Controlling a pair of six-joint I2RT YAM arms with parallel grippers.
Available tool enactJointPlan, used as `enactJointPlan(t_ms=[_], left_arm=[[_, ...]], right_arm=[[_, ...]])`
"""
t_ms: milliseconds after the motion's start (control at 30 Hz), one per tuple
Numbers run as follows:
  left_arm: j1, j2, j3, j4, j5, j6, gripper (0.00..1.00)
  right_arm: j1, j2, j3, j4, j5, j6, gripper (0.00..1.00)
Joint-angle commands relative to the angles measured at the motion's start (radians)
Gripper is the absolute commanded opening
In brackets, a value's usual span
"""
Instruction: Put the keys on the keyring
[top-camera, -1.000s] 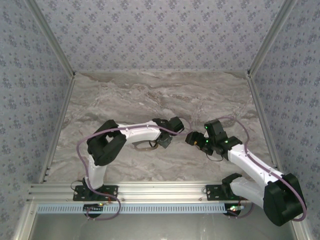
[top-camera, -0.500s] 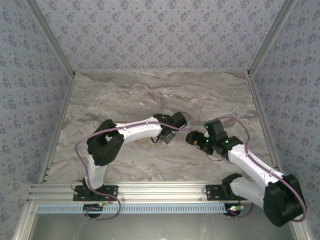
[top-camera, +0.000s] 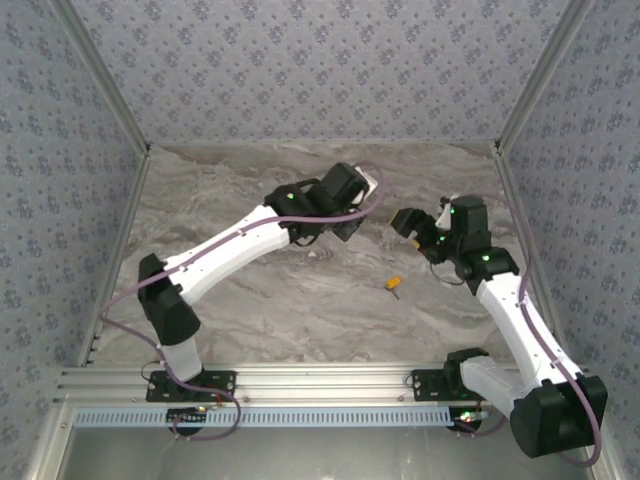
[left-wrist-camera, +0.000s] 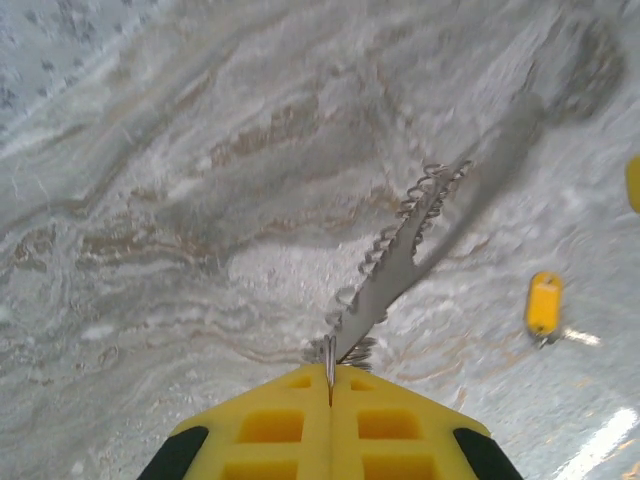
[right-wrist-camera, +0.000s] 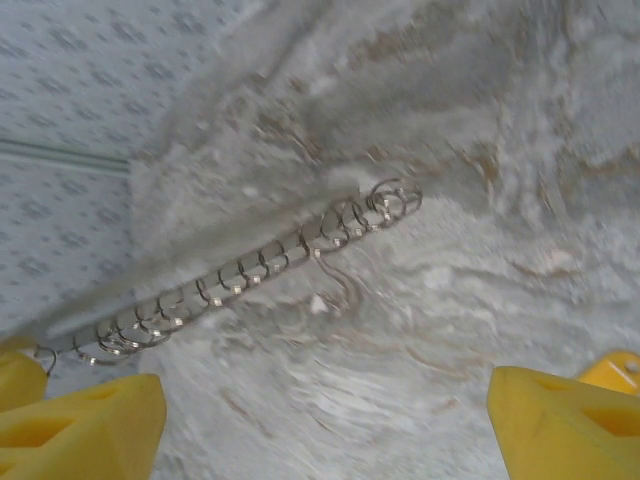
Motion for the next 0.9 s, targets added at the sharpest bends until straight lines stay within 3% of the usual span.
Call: enactJointPlan(t_ms=[0, 267, 500, 867], left_arm=[[0.035, -0.081, 0.027, 0.090, 0.118, 0.030, 0.00], [0.125, -0.210, 0.003, 0.264, 0.349, 0.026, 0.00], [0.203, -0.322, -0.081, 0.435, 0.574, -0.064, 0.00], [0.273, -0.287, -0.026, 0.541, 0.840, -0.221, 0.00]], right_arm=[[-0.046, 0.011, 0.104, -0.007, -0.106, -0.018, 0.85], [-0.084, 0.045, 0.267, 0.032, -0.161, 0.024, 0.84], [-0.060, 0.071, 0.327, 0.154, -0.235, 0.067, 0.79], [-0.028, 0.091, 0.417, 0.360, -0.325, 0.084, 0.64]])
